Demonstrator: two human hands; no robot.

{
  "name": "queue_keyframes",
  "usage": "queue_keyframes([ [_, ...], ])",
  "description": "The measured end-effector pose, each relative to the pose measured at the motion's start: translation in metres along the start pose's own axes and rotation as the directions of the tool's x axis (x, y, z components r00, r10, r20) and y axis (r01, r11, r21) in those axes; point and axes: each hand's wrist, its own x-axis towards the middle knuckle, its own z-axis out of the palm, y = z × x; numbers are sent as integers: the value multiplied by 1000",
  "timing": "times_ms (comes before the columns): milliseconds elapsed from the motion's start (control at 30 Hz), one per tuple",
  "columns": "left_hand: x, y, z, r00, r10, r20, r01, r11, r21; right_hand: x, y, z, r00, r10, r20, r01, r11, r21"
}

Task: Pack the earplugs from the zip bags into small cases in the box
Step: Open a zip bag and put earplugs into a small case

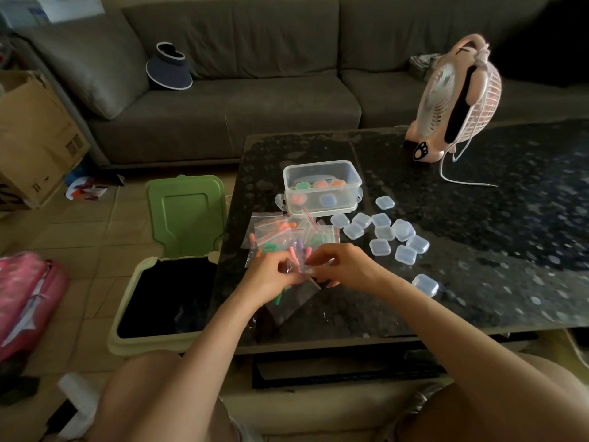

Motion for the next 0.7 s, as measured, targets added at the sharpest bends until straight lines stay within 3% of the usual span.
queue_keyframes([
  [267, 4, 9, 3, 987, -147, -65, 111, 918, -381, -3, -11, -12, 998, -40, 52, 33, 992, 120],
  [467, 3, 14, 1, 994, -113, -4, 96, 862, -499, -2, -6, -11, 998, -29, -55, 33, 996, 79],
  [700, 1, 12, 0, 995, -95, -27, 65, 842, -536, -1, -5, -12, 998, -15, -68, 20, 997, 75],
])
